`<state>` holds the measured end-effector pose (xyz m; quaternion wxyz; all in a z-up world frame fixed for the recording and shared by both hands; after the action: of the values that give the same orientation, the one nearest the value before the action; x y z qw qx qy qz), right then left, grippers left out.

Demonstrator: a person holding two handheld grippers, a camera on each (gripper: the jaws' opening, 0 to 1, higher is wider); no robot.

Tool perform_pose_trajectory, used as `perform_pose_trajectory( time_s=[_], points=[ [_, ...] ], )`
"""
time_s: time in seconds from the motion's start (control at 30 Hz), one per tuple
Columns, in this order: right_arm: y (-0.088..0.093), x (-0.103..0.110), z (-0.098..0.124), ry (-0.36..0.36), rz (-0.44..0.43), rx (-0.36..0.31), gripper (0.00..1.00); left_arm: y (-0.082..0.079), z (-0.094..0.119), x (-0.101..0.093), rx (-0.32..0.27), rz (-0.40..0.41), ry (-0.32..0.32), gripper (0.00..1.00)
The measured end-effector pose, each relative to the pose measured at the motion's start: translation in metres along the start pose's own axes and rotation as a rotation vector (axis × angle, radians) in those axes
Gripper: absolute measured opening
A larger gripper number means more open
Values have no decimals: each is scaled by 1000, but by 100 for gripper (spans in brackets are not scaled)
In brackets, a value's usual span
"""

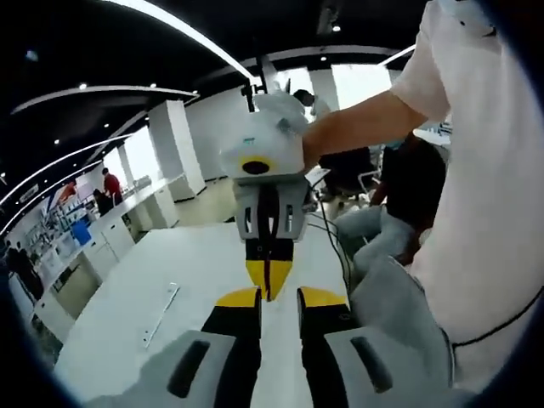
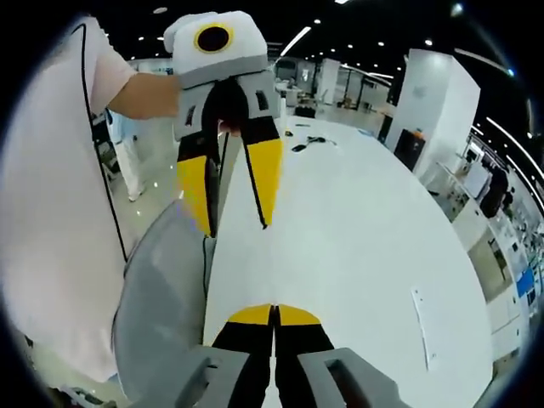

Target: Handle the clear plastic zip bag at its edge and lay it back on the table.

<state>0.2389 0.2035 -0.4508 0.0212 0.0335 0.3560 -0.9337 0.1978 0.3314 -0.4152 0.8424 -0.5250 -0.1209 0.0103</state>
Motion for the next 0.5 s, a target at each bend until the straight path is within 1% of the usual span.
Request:
perform_pose_trajectory(
  time_s=[0.07, 0.2, 0.23, 0.27, 0.3, 0.43, 0.5],
  points=[
    [-1, 1, 0, 1, -1, 3, 0, -2, -4, -2, 3, 3, 9, 14],
    [-2, 1, -1, 7, -4, 13, 0, -2, -11, -3, 38, -28, 14, 13],
    [-3, 1, -1, 10, -7, 16, 0, -1, -12, -3, 56, -41, 9, 13],
    [-3, 2, -1, 8, -11, 17, 0, 1, -13, -3, 88, -65, 0, 12],
    [-3, 2, -2, 11, -10, 23, 0, 2, -15, -4, 105, -82, 4, 11],
    [-3, 1, -2, 17, -13, 32, 0, 5, -20, -5, 140, -88, 10, 11],
    [-3, 2, -2, 18, -17, 34, 0, 7, -21, -4, 168, -95, 1, 10]
  ],
)
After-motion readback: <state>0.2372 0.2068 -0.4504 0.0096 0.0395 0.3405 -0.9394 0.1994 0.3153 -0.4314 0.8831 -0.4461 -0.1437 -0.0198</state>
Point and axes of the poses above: the point that each gripper's makers call its tool centre point, and the gripper's own axes: z roughly backward along the fingers, x roughly to its left, y roughly out of its underside, the point moved 8 cm from there along z, roughly backward along the fingers
